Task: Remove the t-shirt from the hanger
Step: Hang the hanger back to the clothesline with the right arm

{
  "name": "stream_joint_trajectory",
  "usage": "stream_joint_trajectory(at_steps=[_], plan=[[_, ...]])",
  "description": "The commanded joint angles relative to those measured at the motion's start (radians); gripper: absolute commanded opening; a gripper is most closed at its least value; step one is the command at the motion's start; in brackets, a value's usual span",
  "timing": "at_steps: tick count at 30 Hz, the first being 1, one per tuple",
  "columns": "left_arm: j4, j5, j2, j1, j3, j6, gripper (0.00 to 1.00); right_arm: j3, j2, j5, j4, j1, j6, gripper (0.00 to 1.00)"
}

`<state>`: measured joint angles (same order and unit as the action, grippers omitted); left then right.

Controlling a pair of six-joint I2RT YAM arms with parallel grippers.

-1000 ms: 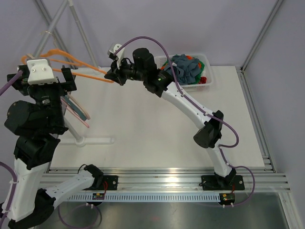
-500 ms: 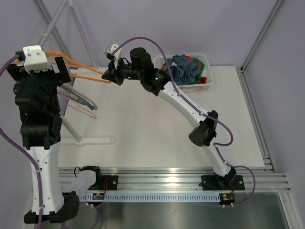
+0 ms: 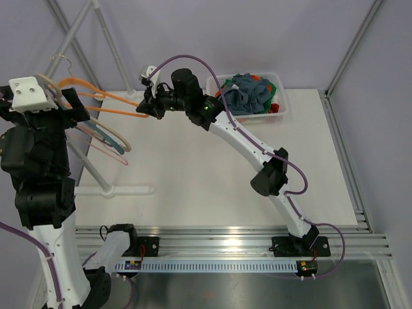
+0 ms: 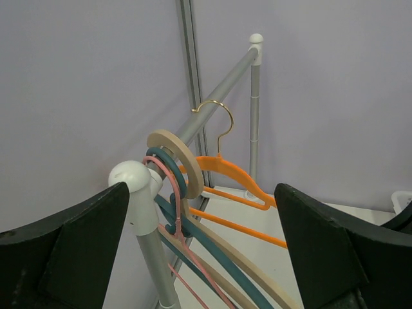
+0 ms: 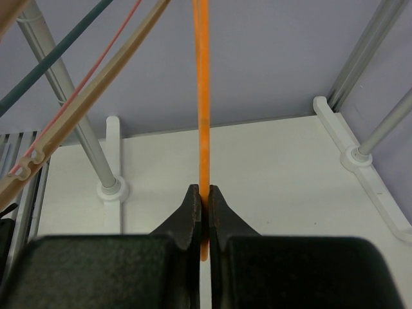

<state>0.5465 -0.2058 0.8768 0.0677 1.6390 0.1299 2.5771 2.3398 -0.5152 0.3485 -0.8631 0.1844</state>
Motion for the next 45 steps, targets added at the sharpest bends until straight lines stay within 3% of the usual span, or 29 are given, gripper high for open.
stream_joint_trajectory(at_steps=[1, 11, 19, 24, 35, 41, 45], plan=[[-0.007, 0.002, -0.001, 0.006, 0.048, 0.005, 0.99, 0.028, -0.022, -0.020, -0.017, 0.004, 0.012, 0.00], [-0.050, -0.121, 0.066, 0.036, 0.085, 0.047, 0.99, 0.020, -0.046, -0.023, -0.019, 0.003, 0.006, 0.00], [0.029, 0.153, 0.184, 0.296, 0.211, -0.085, 0.99, 0.009, -0.054, -0.025, -0.025, 0.004, 0.006, 0.00], [0.000, 0.388, 0.200, 0.428, 0.164, -0.167, 0.98, 0.000, -0.056, -0.022, -0.031, 0.004, 0.006, 0.00], [-0.008, 0.678, 0.252, 0.460, 0.171, -0.225, 0.86, -0.003, -0.057, -0.016, -0.039, 0.003, 0.007, 0.00], [0.039, 0.766, 0.261, 0.460, 0.168, -0.233, 0.85, -0.006, -0.056, -0.009, -0.043, 0.006, 0.015, 0.00], [0.041, 0.750, 0.232, 0.460, 0.145, -0.227, 0.85, -0.008, -0.059, -0.011, -0.054, 0.004, 0.023, 0.00]])
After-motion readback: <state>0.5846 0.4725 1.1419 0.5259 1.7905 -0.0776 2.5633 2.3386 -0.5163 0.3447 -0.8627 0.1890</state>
